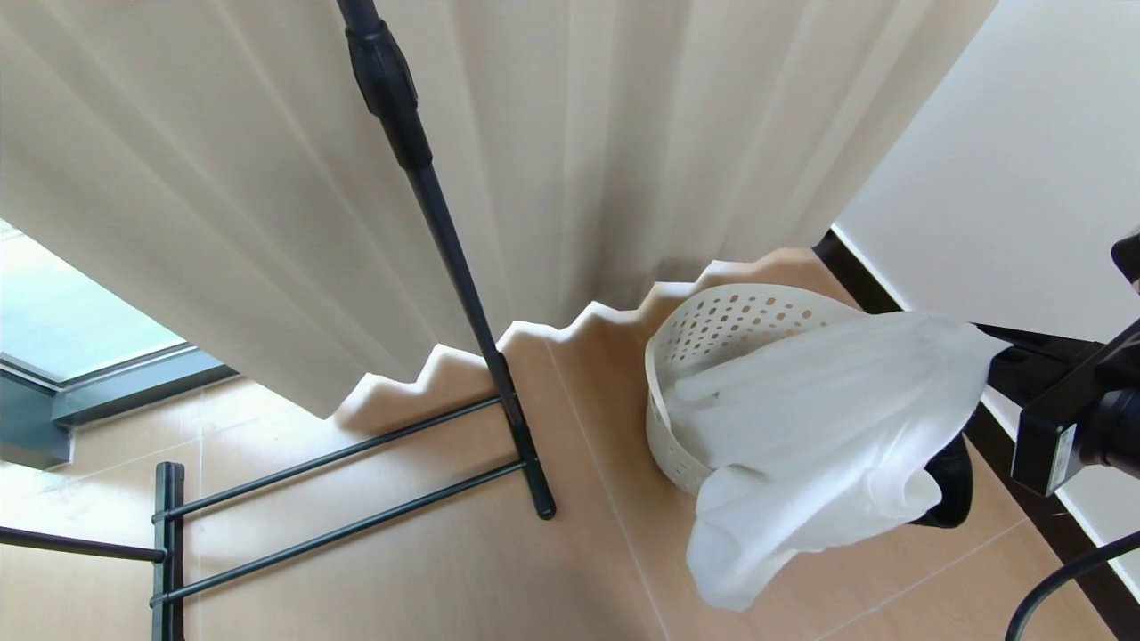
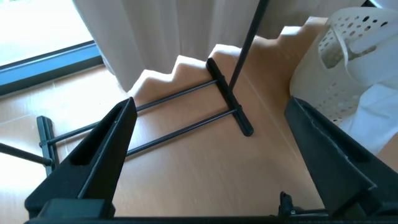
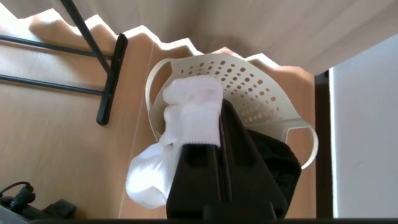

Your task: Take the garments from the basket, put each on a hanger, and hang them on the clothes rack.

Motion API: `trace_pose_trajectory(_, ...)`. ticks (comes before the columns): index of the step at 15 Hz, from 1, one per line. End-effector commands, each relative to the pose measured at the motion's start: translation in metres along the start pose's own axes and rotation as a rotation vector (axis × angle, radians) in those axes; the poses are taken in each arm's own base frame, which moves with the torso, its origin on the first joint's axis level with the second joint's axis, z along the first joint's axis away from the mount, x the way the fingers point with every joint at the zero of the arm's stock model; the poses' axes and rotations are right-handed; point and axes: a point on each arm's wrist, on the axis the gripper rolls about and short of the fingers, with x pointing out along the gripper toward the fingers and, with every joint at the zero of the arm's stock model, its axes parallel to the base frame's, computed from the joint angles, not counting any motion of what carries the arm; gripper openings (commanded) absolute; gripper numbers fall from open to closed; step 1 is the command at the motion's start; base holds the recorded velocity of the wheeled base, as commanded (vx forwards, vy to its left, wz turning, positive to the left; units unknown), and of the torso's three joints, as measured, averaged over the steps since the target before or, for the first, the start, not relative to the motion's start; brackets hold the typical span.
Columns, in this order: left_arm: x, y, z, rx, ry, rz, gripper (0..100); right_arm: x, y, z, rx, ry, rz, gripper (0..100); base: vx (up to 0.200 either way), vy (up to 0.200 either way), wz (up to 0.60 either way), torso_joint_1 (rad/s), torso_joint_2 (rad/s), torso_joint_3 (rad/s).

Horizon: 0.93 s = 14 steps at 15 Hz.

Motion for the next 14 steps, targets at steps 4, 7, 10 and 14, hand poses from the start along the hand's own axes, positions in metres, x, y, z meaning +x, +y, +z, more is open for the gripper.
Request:
trace_pose_trajectory(4,0.0000,0.0000,0.0001,0.000,-0.001,0.000,100,0.0006,0.0009,-0.0021,-0.004,0.008,0.001,0,0.000,0.000,0.00,0.102,-0.46,-0.150)
trace_pose_trajectory(7,0.0000,0.0000,0.0001,0.000,-0.001,0.000,100,0.0007,0.0008,-0.0026,-0.005,0.013,0.000,0,0.000,0.000,0.00,0.137,-0.48,-0.137)
trace_pose_trajectory(10,0.0000,0.0000,0.0001,0.000,-0.001,0.000,100,0.0008,0.0013,-0.0042,-0.008,0.017,0.002,0,0.000,0.000,0.00,0.158,-0.50,-0.133)
trace_pose_trajectory(14,0.0000,0.0000,0.0001,0.000,-0.001,0.000,100,0.0008,0.0014,-0.0045,-0.009,0.020,0.002,0,0.000,0.000,0.00,0.179,-0.52,-0.132)
